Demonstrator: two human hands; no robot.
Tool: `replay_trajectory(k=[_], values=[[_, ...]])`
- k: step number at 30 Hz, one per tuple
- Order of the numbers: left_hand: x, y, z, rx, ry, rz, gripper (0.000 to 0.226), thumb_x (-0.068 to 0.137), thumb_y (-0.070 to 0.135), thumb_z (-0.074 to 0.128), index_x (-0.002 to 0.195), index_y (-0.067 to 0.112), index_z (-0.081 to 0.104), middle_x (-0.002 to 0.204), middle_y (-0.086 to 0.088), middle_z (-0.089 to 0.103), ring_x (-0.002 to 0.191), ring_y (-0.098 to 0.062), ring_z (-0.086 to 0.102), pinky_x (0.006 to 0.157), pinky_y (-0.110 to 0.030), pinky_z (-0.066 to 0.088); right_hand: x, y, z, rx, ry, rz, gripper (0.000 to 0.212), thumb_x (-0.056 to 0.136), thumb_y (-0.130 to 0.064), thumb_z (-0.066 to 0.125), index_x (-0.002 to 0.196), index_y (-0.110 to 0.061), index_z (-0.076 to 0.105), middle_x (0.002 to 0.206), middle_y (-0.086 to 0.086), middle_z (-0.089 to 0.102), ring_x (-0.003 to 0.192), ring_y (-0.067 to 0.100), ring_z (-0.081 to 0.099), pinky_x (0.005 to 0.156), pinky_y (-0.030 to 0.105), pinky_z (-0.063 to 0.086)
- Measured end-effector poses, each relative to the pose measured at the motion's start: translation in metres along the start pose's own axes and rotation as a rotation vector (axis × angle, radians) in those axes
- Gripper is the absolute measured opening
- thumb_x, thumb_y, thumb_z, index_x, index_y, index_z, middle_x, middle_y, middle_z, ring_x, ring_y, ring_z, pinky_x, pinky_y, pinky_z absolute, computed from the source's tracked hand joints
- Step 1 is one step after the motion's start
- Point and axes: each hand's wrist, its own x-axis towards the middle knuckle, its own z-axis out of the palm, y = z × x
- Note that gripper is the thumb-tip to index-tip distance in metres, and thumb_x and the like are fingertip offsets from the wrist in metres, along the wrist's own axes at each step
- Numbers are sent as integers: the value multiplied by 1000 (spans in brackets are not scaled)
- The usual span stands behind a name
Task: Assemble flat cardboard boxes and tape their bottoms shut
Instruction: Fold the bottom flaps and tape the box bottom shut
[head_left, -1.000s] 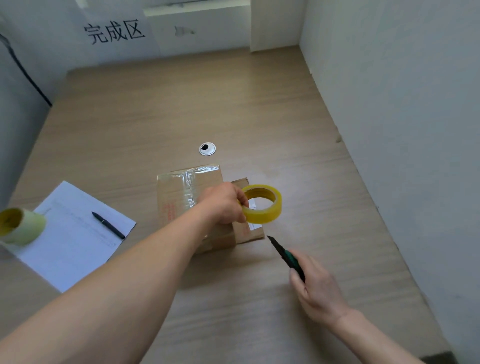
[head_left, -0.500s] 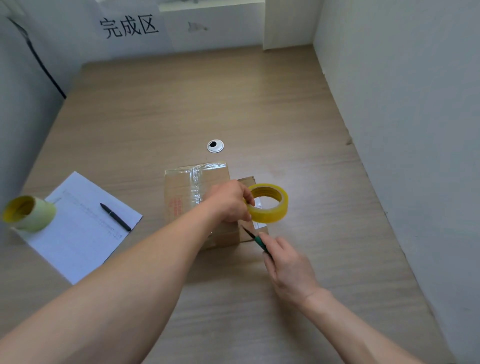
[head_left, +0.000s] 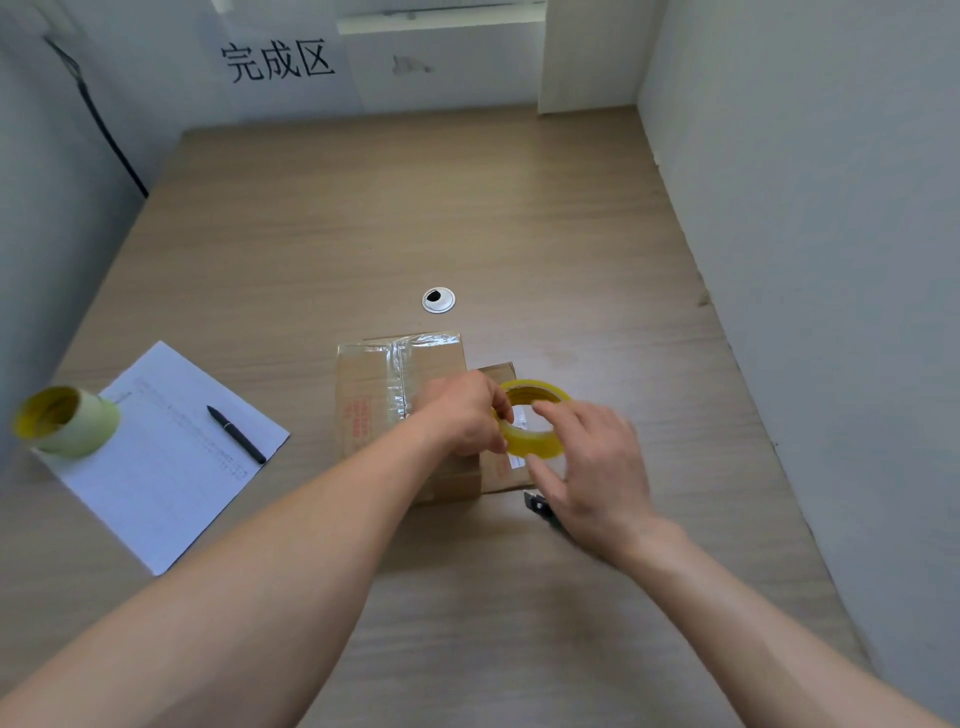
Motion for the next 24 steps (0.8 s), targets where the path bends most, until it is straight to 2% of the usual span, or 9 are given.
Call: replay_trajectory(k=[2,4,6,10,13,15,18,21,24], values=[[-2,-1,0,9,-5,14,26,69,38,83,90,39,68,92,10,66,97,-17,62,89,-31,51,24,-6,5,-53,-263,8,54,82,-36,62,132,-24,48,105,-3,66,97,24,61,86,39,42],[-4,-3,0,13,0,38,26,69,38,82,90,38,67,91,10,67,96,-18,63,88,-31,51,36,-7,13,18,-435,51,53,86,-33,60,134,-31,39,105,-6,68,94,26,63,82,38,44],[-5,-6,2,1,16,70,28,69,39,81,94,37,69,89,11,69,95,-18,64,87,-31,51,42,-7,18,168,-523,151,53,88,-30,61,134,-38,38,112,-7,67,96,26,63,79,37,49],[-10,-18,8,-16,70,193,32,71,37,76,97,48,61,72,20,63,84,-13,63,73,-28,47,47,-9,24,341,-627,275,48,88,-29,66,130,-42,46,118,-9,66,104,18,61,90,39,53],[-20,-31,18,-25,192,308,35,66,44,68,99,41,55,69,24,47,84,-15,61,71,-28,37,55,-9,28,396,-647,326,29,90,-18,59,112,-37,59,110,-9,67,102,18,61,89,39,53],[-24,-38,23,-29,256,364,42,62,50,64,100,35,54,80,22,43,87,-17,58,73,-30,35,65,-8,28,417,-650,378,23,89,-14,56,98,-34,64,103,-7,68,99,19,61,89,43,53],[-24,-44,30,40,304,375,49,68,46,71,107,26,50,100,8,50,93,-20,54,77,-34,37,77,-6,28,338,-681,375,24,85,-15,55,79,-36,63,90,-11,68,89,16,61,82,41,54],[-25,-39,41,128,394,305,38,74,36,65,105,21,50,103,2,53,91,-25,56,76,-37,36,82,-2,30,105,-649,339,17,84,-22,55,82,-37,64,89,-10,69,86,17,62,68,32,47],[-26,-30,51,190,514,247,27,69,24,56,95,18,52,94,-1,54,79,-28,57,69,-36,36,80,6,28,-60,-448,275,14,84,-24,55,89,-31,67,93,-10,68,86,20,60,64,28,33]])
